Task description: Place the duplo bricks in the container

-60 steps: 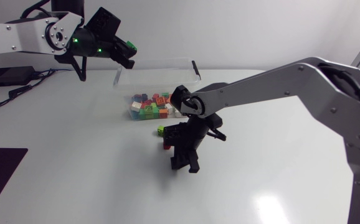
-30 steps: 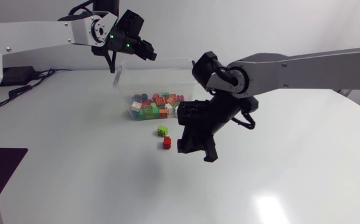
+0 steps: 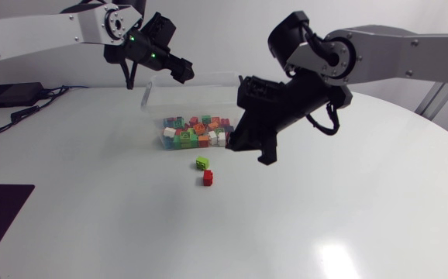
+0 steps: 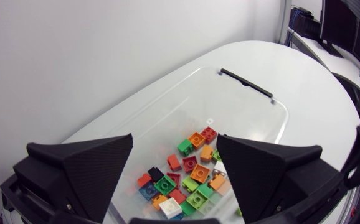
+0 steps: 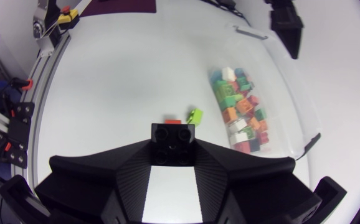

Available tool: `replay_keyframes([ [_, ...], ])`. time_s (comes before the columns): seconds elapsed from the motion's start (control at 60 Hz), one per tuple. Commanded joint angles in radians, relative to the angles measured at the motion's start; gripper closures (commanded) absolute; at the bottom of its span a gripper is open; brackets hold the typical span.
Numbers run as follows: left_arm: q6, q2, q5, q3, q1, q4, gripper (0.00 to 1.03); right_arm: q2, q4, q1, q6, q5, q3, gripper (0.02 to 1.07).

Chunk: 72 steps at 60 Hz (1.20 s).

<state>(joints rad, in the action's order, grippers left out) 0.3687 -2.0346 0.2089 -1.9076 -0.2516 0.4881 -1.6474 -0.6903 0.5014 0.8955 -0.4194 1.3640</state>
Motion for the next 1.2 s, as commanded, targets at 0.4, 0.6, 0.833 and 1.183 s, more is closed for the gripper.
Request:
replay_keyframes([
  [0.4,0.271,0.444,0.026,0.458,-0.026,0.113,0.04,-0.103,0.212,-0.009,-0.317,0.021,0.310,0.88],
  [0.6,0.365,0.504,0.026,0.571,-0.051,0.141,0.04,-0.207,0.275,-0.003,-0.399,0.057,0.422,0.88],
  [0.833,0.524,0.501,0.027,0.708,-0.057,0.135,0.04,-0.358,0.278,-0.001,-0.461,0.114,0.612,0.88],
  [1.183,0.607,0.376,0.027,0.783,-0.064,0.049,0.04,-0.585,0.126,-0.004,-0.517,0.171,0.922,0.31],
])
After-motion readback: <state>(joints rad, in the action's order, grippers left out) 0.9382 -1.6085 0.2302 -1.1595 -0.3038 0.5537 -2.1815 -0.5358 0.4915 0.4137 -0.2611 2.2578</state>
